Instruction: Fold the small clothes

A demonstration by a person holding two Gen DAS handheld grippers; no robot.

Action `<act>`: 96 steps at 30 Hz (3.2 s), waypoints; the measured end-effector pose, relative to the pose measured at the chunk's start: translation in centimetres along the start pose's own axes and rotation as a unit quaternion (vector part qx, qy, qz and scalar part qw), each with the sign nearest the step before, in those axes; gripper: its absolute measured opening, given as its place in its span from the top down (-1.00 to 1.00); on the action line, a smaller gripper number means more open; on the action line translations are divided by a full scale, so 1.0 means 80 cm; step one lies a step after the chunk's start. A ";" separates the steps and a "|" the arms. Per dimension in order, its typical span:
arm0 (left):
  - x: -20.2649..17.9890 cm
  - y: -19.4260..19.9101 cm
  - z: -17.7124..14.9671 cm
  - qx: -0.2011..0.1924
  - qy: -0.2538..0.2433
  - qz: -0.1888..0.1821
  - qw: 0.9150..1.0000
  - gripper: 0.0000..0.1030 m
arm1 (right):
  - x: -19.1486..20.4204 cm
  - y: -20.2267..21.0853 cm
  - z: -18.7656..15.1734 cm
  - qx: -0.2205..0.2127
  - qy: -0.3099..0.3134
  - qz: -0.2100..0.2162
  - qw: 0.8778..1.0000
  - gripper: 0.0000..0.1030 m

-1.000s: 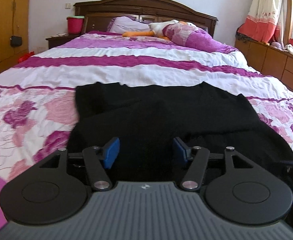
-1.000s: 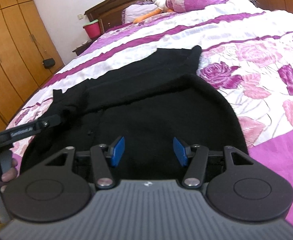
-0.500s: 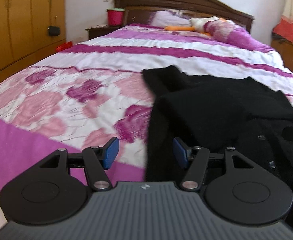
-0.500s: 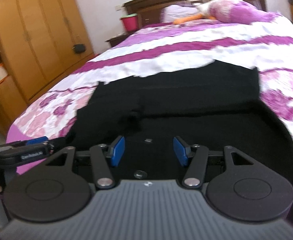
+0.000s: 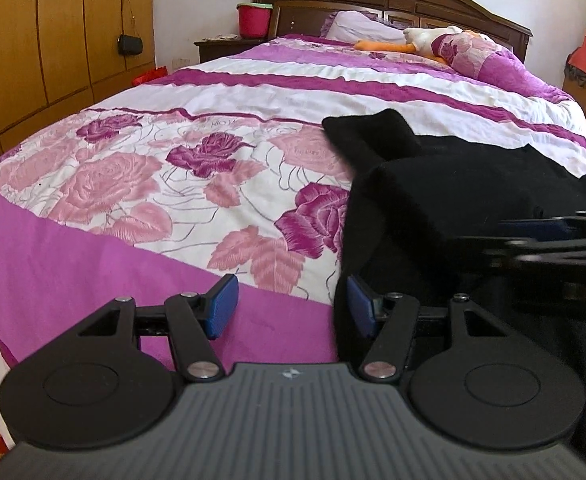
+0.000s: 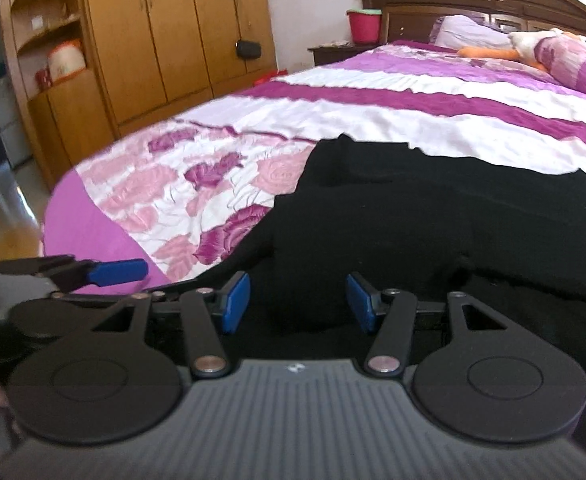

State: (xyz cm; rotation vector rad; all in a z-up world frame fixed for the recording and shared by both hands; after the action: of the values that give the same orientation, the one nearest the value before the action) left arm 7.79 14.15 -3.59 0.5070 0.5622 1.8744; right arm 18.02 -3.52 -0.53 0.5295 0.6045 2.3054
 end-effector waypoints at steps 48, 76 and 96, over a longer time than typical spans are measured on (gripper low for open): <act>-0.045 -0.011 0.038 -0.024 -0.045 0.017 0.999 -0.28 | -0.242 0.137 -0.037 -0.145 -0.212 -0.142 0.956 0.07; -0.106 -0.184 0.131 -0.037 0.046 0.101 0.993 -0.28 | -0.297 0.089 0.019 -0.175 -0.130 -0.221 0.951 0.80; -0.093 -0.121 0.130 -0.040 0.023 0.044 0.998 -0.28 | -0.295 0.142 -0.012 -0.135 -0.182 -0.168 0.959 0.59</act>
State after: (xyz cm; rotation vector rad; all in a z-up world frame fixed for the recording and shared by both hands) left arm 23.55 11.84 -1.70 0.4423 0.4990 1.9878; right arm 27.82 -27.82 0.20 0.6428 0.1775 1.8672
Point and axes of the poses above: each gripper's, at about its wrist camera, not at the fingertips, and y roughly against the way its jaws point, x to its left, z to its top, the point moved 4 cm from there along -y, roughly the way its jaws point, and after that the axes turned 11 degrees about z, right-handed, at the moved point
